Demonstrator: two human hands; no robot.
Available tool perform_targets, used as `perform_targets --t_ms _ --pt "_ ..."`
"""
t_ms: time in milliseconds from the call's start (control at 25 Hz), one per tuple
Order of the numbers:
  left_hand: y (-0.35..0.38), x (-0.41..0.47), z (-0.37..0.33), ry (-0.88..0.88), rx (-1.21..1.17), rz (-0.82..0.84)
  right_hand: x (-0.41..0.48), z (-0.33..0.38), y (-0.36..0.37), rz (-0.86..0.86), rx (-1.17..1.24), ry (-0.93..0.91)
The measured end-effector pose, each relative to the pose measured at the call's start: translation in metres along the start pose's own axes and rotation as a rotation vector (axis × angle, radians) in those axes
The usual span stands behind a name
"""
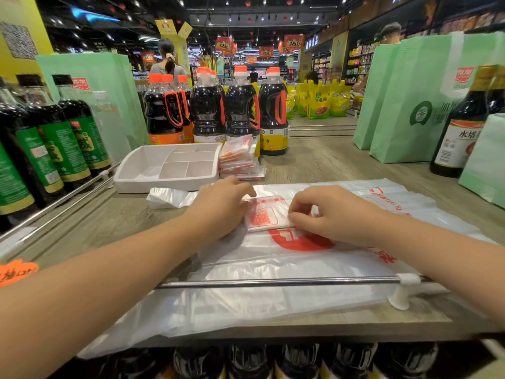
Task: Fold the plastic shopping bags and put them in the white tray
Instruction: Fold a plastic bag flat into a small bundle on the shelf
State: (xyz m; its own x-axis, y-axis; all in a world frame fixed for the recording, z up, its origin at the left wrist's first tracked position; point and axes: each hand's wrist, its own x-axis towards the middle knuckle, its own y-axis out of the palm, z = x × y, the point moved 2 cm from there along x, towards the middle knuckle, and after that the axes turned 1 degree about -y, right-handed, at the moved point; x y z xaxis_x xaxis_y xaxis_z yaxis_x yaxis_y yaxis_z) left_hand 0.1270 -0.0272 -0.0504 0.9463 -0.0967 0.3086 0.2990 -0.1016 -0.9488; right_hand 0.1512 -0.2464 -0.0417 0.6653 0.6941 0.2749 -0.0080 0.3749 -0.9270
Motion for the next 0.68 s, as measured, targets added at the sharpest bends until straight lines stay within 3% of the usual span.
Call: perform_targets --t_ms 120,200,280,440,680 --pt "0.007 0.002 -0.008 0.032 -0.151 0.076 0.009 0.008 0.008 -0.068 0.002 -0.021" --pt "0.014 0.0 -0.013 0.055 -0.118 0.184 0.021 0.006 0.016 -0.122 -0.068 0.006" --pt "0.017 -0.002 -0.017 0.051 -0.084 0.237 0.027 0.006 0.022 -0.028 -0.138 0.029" --pt "0.019 -0.004 -0.02 0.045 -0.022 0.397 0.028 0.005 0.033 0.331 -0.153 0.047" --pt "0.01 -0.012 -0.017 0.013 0.064 0.532 0.015 0.0 0.026 0.45 -0.227 0.122"
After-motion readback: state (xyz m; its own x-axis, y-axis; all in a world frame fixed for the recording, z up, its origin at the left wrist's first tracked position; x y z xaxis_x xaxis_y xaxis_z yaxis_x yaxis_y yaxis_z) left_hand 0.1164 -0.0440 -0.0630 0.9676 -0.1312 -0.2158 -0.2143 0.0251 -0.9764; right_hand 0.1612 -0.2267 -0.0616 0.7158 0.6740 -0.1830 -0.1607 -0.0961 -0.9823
